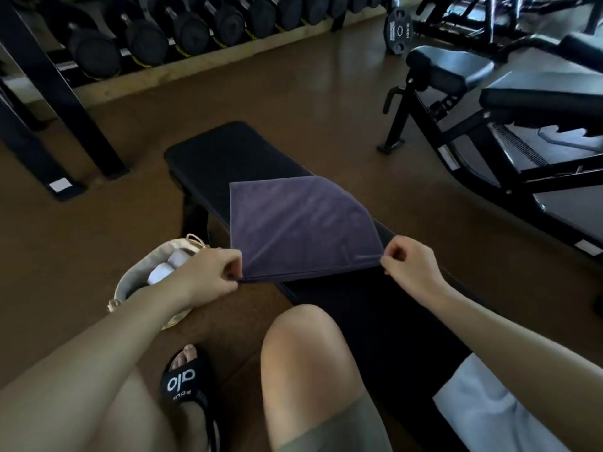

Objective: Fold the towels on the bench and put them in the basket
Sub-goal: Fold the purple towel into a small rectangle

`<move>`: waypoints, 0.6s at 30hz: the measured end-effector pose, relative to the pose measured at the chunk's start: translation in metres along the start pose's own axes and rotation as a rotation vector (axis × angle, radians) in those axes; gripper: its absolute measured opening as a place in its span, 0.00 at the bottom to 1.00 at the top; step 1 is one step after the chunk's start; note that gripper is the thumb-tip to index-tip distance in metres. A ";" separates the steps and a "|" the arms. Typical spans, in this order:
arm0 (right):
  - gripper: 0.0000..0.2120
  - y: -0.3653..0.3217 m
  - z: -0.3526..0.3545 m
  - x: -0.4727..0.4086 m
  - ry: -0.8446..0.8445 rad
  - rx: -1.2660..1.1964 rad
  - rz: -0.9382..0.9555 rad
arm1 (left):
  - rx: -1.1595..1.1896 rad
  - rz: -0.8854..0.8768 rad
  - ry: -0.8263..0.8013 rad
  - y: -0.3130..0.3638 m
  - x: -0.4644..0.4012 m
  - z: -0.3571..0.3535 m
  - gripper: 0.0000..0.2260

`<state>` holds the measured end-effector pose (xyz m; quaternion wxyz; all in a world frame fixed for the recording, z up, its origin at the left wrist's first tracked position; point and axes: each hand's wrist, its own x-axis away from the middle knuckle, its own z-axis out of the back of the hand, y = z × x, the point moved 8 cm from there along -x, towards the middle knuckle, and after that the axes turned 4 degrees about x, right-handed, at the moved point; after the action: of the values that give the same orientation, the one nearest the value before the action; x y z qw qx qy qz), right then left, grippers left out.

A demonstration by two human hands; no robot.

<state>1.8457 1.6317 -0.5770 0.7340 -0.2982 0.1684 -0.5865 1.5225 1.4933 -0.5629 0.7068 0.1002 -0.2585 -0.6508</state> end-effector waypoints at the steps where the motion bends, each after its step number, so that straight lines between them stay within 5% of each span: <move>1: 0.08 0.001 -0.001 0.004 -0.012 0.030 0.029 | -0.015 -0.009 -0.041 0.002 0.001 -0.007 0.09; 11: 0.11 -0.006 -0.013 0.019 -0.152 0.309 0.264 | -0.296 -0.099 -0.208 0.014 0.007 -0.052 0.18; 18: 0.10 0.006 0.000 0.016 0.069 0.154 0.047 | -0.241 -0.113 -0.102 0.020 0.009 -0.053 0.13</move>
<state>1.8542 1.6170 -0.5785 0.7622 -0.2162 0.1549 -0.5901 1.5663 1.4771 -0.5960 0.6620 -0.0042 -0.2078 -0.7201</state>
